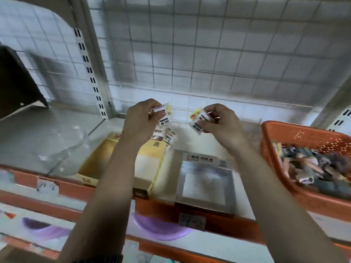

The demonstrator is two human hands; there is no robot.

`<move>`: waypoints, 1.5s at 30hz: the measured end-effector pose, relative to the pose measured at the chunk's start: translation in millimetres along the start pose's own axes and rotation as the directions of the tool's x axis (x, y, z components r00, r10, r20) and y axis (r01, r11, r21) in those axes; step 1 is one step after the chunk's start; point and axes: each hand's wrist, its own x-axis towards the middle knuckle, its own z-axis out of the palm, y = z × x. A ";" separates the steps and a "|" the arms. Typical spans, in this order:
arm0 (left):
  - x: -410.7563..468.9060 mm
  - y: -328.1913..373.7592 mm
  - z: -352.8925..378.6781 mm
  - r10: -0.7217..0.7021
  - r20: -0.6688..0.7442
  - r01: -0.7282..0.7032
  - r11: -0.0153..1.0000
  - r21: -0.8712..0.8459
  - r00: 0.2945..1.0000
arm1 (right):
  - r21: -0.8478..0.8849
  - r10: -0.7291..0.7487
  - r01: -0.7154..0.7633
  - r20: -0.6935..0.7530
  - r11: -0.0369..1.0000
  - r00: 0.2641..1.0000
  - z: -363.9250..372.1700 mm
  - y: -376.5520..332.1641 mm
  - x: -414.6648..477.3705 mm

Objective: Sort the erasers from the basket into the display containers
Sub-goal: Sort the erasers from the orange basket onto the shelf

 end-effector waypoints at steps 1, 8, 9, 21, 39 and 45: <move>-0.3 -8.5 -5.5 -0.018 0.001 0.018 1.000 -0.010 1.000 | 0.023 0.018 -0.018 0.012 1.000 1.000 9.3 1.1 3.0; 6.7 -57.4 -44.1 -0.094 0.011 0.094 0.996 -0.007 0.995 | 0.008 0.140 -0.141 0.073 0.990 0.988 80.6 5.8 28.9; 7.9 -61.2 -46.5 -0.098 0.019 0.098 0.995 -0.017 0.995 | -0.010 0.155 -0.155 0.073 0.988 0.985 87.8 6.7 32.9; 18.0 -88.4 -45.1 -0.077 0.078 0.082 0.995 -0.065 0.994 | -0.276 0.256 -0.208 0.149 0.938 0.955 117.1 11.0 52.0; 30.2 -89.8 -33.8 -0.104 0.174 0.108 0.994 -0.016 0.979 | -0.259 0.111 -0.092 0.059 0.961 0.992 104.8 15.8 40.3; 42.8 -90.5 -28.5 -0.175 0.330 0.115 0.974 0.195 0.928 | -0.262 0.112 -0.099 0.037 0.960 0.993 82.3 23.0 27.5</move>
